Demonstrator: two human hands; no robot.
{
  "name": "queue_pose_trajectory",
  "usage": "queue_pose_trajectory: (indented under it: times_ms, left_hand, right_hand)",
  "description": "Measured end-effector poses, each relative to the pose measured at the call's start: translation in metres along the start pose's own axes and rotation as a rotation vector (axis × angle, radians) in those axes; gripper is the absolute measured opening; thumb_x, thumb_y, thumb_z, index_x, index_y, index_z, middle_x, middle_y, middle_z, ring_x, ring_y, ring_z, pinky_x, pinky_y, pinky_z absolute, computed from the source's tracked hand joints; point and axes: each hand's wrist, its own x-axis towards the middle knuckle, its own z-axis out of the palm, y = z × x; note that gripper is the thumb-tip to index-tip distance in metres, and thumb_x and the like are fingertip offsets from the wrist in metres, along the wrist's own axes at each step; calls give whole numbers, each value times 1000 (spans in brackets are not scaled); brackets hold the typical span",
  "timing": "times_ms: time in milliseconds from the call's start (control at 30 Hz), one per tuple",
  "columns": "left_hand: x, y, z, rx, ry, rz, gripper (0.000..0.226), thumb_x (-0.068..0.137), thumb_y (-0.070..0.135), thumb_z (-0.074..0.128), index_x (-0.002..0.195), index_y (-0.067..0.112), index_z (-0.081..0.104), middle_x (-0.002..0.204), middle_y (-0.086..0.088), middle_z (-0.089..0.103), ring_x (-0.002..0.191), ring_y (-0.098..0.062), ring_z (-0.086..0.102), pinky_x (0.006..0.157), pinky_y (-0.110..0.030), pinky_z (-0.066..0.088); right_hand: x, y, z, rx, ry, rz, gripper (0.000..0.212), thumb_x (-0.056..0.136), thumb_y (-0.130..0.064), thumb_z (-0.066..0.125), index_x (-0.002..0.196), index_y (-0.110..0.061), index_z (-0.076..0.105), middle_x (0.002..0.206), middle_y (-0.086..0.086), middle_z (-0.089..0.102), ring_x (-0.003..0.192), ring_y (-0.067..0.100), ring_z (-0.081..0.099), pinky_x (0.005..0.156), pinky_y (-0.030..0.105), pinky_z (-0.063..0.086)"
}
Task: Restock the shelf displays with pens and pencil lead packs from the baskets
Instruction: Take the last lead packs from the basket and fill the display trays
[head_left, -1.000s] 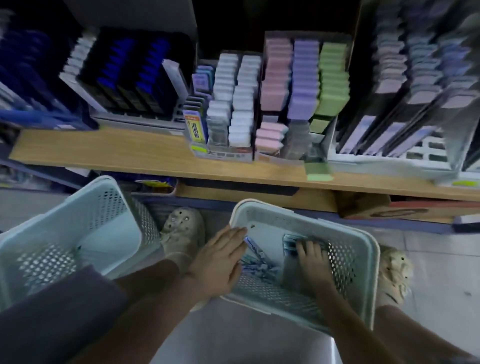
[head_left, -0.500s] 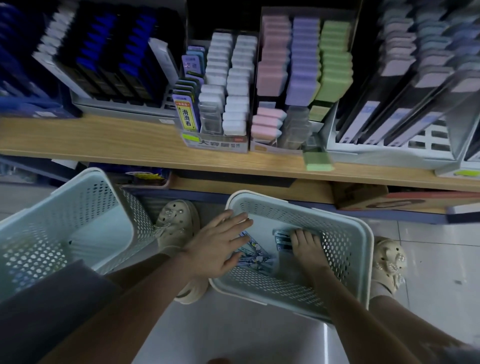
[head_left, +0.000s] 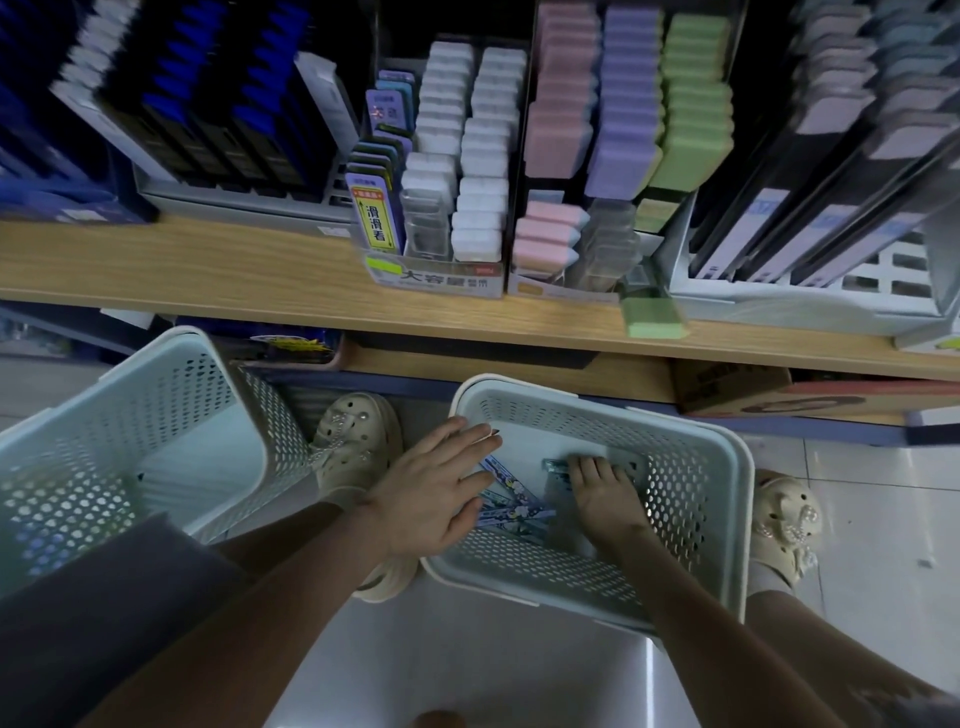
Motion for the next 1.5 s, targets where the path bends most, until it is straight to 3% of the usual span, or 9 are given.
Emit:
queue_pose_trajectory:
  times_ms: [267, 500, 600, 867, 967, 1067, 1200, 1267, 1500]
  left_hand:
    - [1, -1, 0, -6, 17, 24, 31, 87, 27, 47, 99, 14, 72, 132, -14, 58, 129, -31, 47, 115, -47, 23]
    - [2, -1, 0, 0, 24, 25, 32, 87, 28, 45, 99, 14, 71, 131, -15, 58, 129, -31, 47, 116, -45, 21]
    - [1, -2, 0, 10, 22, 26, 33, 87, 29, 44, 99, 14, 71, 132, -15, 57, 129, -31, 47, 117, -44, 19]
    - [1, -1, -2, 50, -24, 21, 37, 88, 30, 42, 100, 12, 72, 131, -17, 58, 127, -31, 49, 115, -45, 22]
    - [2, 4, -6, 130, -94, -13, 43, 90, 33, 39, 105, 7, 70, 130, -18, 59, 126, -31, 51, 114, -45, 23]
    - [8, 16, -14, 148, -207, -131, 45, 86, 38, 50, 116, 7, 65, 132, -16, 58, 127, -29, 51, 116, -43, 24]
    - [26, 55, -39, -367, -285, -514, 68, 92, 39, 57, 148, 12, 27, 155, -8, 27, 142, -23, 25, 116, -33, 17]
    - [38, 77, -50, -705, -330, -686, 74, 93, 38, 57, 151, 18, 16, 154, -8, 28, 136, -27, 35, 108, -35, 31]
    - [47, 109, -126, -956, -169, -622, 20, 92, 33, 55, 109, 22, 52, 104, -3, 66, 95, -20, 63, 87, -38, 51]
  right_hand:
    - [-6, 12, 4, -14, 18, -84, 58, 95, -3, 35, 148, 1, 9, 148, 17, 25, 135, 30, 27, 111, 40, 23]
    - [-5, 5, 5, -22, 4, -90, 66, 84, -7, 61, 139, -4, 26, 141, 17, 35, 131, 30, 34, 109, 40, 28]
    - [-2, 4, 0, -21, 105, -59, 76, 56, -11, 85, 117, -4, 40, 110, 20, 59, 102, 31, 58, 89, 40, 48]
    - [-1, 7, 7, -81, 137, -83, 65, 24, -9, 89, 86, -3, 69, 78, 14, 65, 69, 27, 62, 63, 34, 52]
    - [-16, 5, -22, -54, 183, -22, 64, 48, -9, 84, 107, 1, 61, 95, 17, 63, 85, 30, 60, 79, 38, 50]
    - [-34, 4, -43, 231, 242, 139, 53, 82, 0, 55, 133, -3, 39, 127, 15, 49, 116, 31, 46, 101, 37, 36]
    - [-61, -7, -89, 1045, 423, 359, 25, 87, -3, 58, 111, -7, 53, 98, 16, 62, 87, 31, 58, 70, 34, 45]
    - [-82, -16, -116, 1345, 450, 359, 18, 85, -4, 61, 100, -13, 58, 87, 7, 67, 75, 23, 61, 64, 29, 49]
    - [-148, -40, -189, 1722, 492, 168, 22, 84, 4, 60, 95, -14, 65, 96, 13, 69, 89, 29, 65, 79, 38, 53]
